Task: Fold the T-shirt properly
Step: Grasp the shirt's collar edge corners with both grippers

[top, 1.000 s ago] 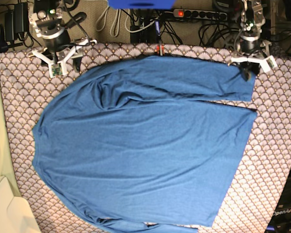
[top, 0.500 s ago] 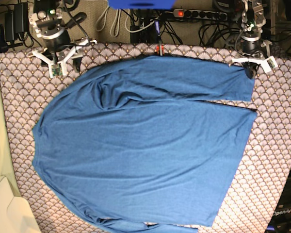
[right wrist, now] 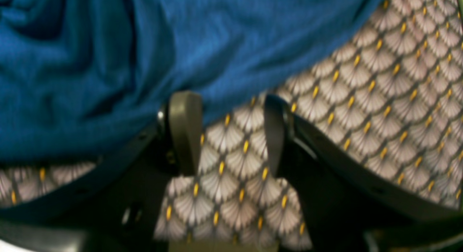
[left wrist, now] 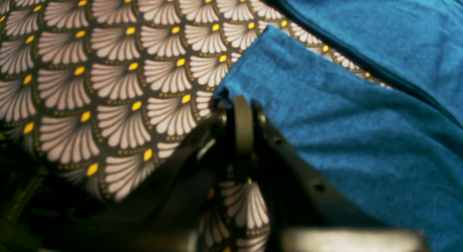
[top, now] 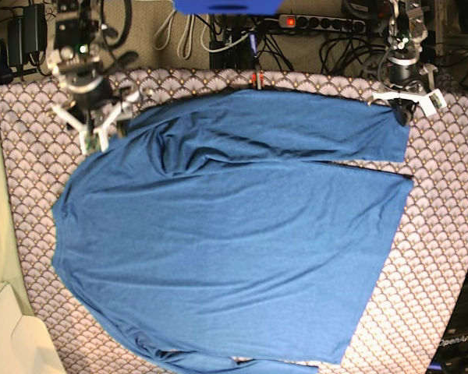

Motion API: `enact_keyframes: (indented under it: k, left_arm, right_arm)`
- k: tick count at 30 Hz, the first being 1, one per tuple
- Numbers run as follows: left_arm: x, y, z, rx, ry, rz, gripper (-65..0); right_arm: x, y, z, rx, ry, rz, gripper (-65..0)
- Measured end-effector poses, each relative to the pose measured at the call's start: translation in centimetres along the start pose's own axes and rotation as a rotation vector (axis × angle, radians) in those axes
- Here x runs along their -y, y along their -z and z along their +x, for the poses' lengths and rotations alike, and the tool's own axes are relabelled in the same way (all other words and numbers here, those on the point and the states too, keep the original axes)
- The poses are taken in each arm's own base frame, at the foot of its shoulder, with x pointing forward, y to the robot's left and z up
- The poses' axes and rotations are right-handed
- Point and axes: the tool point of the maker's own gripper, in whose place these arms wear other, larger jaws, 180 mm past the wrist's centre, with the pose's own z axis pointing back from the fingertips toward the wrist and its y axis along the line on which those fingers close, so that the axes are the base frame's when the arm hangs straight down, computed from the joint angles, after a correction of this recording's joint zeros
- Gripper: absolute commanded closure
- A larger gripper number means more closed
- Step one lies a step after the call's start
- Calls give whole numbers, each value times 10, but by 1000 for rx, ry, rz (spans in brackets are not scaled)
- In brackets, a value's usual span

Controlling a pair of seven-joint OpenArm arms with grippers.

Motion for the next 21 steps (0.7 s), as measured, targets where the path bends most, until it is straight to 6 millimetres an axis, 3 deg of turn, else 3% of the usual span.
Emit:
enact_keyframes:
  k: [11, 21]
  left_arm:
    - [0, -1, 0, -3, 4, -1, -4]
    - [0, -1, 0, -3, 4, -1, -4]
  right_arm:
    - [-17, 28, -17, -95, 20, 62, -294]
    - [-4, 35, -25, -122, 95, 21, -294]
